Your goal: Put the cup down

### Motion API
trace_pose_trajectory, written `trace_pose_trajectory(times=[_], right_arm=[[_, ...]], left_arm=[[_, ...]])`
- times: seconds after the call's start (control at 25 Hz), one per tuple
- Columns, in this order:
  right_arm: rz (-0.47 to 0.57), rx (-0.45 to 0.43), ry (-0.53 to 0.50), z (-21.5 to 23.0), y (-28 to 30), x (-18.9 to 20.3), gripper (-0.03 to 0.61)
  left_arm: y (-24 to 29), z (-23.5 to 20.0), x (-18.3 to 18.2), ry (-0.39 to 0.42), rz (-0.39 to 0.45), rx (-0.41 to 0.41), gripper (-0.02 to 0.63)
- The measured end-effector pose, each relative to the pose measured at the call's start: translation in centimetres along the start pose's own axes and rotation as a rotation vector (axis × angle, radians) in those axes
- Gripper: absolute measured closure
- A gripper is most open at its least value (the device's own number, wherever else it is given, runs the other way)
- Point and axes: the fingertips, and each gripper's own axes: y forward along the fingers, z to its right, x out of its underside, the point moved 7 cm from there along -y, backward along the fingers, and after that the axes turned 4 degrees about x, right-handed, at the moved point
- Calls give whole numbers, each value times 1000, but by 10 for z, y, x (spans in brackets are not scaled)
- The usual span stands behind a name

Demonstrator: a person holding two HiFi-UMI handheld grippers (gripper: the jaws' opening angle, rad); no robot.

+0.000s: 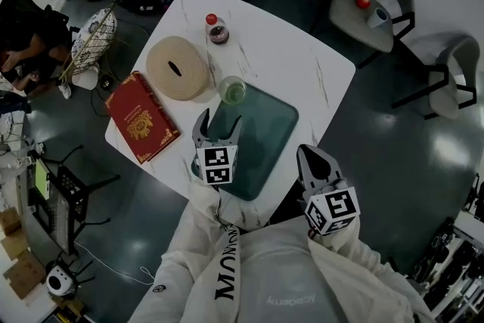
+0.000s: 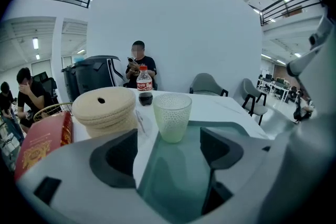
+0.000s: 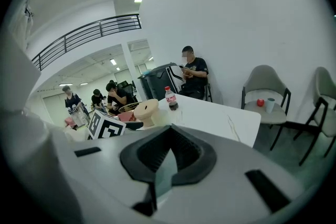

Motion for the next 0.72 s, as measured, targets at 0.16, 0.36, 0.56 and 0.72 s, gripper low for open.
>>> trace_pose_trajectory(times=[0.16,0.36,0.56,0.72], right_arm=[[27,-5,-2,-22,-16,0,574],[53,-16,-12,-49,-33,5,574],[91,-25,-23,-74,-53,9,574],[119,-22,-36,-87,-69,13,574]], left_arm=[[-27,0,-3,15,23,7,230],[-63,-4,-6,31,60,3,230],[-105,-9,-5,46,101,-4,232],[-138,-5,-6,70,134,-10,279]])
